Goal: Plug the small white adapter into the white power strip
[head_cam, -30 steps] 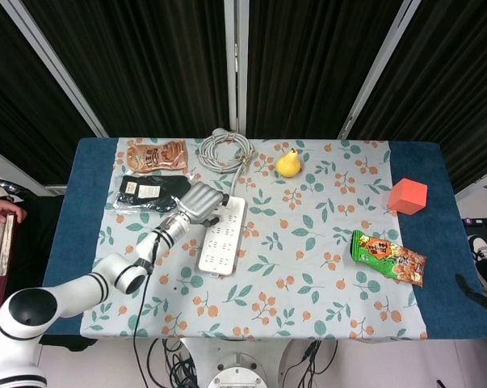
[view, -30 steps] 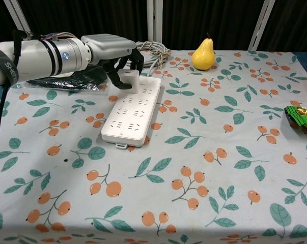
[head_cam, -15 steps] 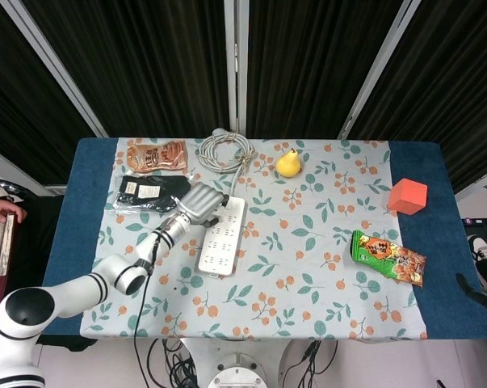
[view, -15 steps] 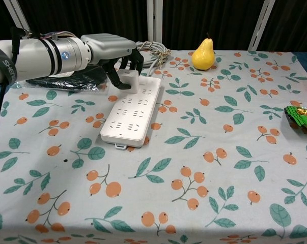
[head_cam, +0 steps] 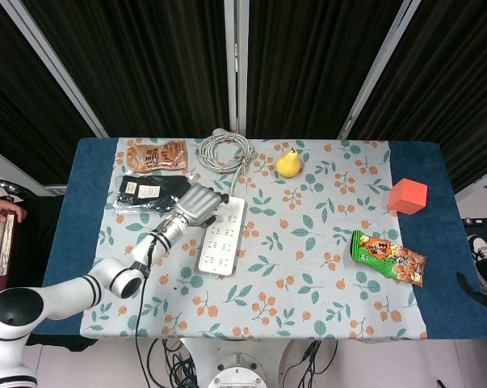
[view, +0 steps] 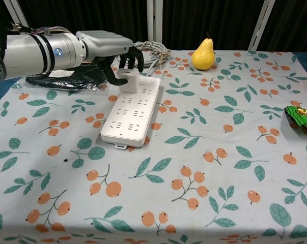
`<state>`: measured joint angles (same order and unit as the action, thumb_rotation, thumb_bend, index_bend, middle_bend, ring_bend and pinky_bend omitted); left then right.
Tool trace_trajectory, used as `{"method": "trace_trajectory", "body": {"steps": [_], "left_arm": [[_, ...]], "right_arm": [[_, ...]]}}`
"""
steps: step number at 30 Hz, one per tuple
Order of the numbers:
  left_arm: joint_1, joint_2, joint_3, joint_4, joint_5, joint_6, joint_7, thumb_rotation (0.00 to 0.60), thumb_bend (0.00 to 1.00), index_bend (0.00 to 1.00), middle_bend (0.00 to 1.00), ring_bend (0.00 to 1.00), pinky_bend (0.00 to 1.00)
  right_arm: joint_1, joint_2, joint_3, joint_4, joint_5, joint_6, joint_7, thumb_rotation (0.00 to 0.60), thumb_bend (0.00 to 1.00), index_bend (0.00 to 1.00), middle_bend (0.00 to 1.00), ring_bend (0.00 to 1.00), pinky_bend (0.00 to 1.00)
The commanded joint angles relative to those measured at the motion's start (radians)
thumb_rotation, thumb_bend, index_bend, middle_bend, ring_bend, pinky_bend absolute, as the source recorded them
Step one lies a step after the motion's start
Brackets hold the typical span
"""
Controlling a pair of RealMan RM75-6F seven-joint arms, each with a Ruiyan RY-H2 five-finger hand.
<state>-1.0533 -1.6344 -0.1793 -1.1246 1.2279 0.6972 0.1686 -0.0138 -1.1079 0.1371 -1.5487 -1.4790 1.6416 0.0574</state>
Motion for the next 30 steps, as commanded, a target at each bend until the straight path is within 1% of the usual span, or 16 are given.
{"method": "trace_trajectory", "body": {"steps": [1,3,7,10,11,13,14,16,18,20,23,27,30], "left_arm": [[0.034,0.057,-0.007,-0.076,-0.002,0.061,0.013,0.600,0.38,0.28,0.41,0.38,0.54],[0.069,0.111,-0.011,-0.143,-0.005,0.113,0.019,0.600,0.38,0.28,0.41,0.36,0.48],[0.179,0.220,-0.018,-0.270,-0.014,0.267,0.005,0.600,0.36,0.29,0.41,0.34,0.36],[0.257,0.278,-0.014,-0.320,-0.020,0.360,-0.021,0.600,0.27,0.29,0.39,0.30,0.30],[0.281,0.293,-0.010,-0.329,-0.021,0.390,-0.022,0.600,0.23,0.29,0.39,0.29,0.28],[0.343,0.320,-0.001,-0.346,-0.025,0.468,-0.024,0.600,0.17,0.29,0.37,0.26,0.23],[0.371,0.331,0.005,-0.350,-0.026,0.500,-0.025,0.600,0.14,0.28,0.35,0.22,0.19],[0.435,0.353,0.024,-0.354,-0.033,0.566,-0.018,0.600,0.10,0.27,0.30,0.15,0.12],[0.487,0.374,0.048,-0.361,-0.032,0.610,-0.013,0.600,0.09,0.23,0.20,0.06,0.03],[0.546,0.391,0.073,-0.369,-0.031,0.663,0.003,0.600,0.09,0.20,0.15,0.02,0.00],[0.620,0.405,0.105,-0.383,-0.027,0.724,0.008,0.600,0.09,0.19,0.14,0.02,0.00],[0.697,0.419,0.144,-0.409,-0.011,0.776,0.013,0.600,0.09,0.19,0.14,0.00,0.00],[0.745,0.422,0.173,-0.431,0.025,0.817,0.022,0.600,0.09,0.19,0.12,0.00,0.00]], "right_arm": [[0.000,0.001,0.000,0.003,-0.001,-0.001,0.004,0.600,0.12,0.00,0.09,0.00,0.00],[0.002,0.003,0.000,0.006,-0.002,-0.003,0.010,0.600,0.12,0.00,0.09,0.00,0.00],[0.010,0.012,-0.004,0.012,-0.001,-0.028,0.028,0.600,0.13,0.00,0.09,0.00,0.00],[0.021,0.014,-0.004,0.017,-0.001,-0.047,0.038,0.600,0.13,0.00,0.09,0.00,0.00],[0.024,0.015,-0.005,0.019,-0.004,-0.052,0.045,0.600,0.13,0.00,0.09,0.00,0.00],[0.037,0.015,-0.009,0.028,-0.012,-0.074,0.070,0.600,0.13,0.00,0.09,0.00,0.00],[0.043,0.017,-0.012,0.033,-0.017,-0.087,0.085,0.600,0.13,0.00,0.09,0.00,0.00],[0.059,0.024,-0.023,0.046,-0.029,-0.121,0.122,0.600,0.13,0.00,0.08,0.00,0.00],[0.074,0.032,-0.031,0.054,-0.042,-0.148,0.151,0.600,0.13,0.00,0.03,0.00,0.00],[0.089,0.037,-0.036,0.063,-0.058,-0.165,0.186,0.600,0.14,0.00,0.00,0.00,0.00],[0.100,0.036,-0.037,0.076,-0.072,-0.167,0.217,0.600,0.15,0.00,0.00,0.00,0.00],[0.095,0.029,-0.048,0.071,-0.085,-0.152,0.202,0.600,0.15,0.00,0.00,0.00,0.00],[0.083,0.022,-0.059,0.063,-0.089,-0.135,0.186,0.600,0.15,0.00,0.00,0.00,0.00]]}}
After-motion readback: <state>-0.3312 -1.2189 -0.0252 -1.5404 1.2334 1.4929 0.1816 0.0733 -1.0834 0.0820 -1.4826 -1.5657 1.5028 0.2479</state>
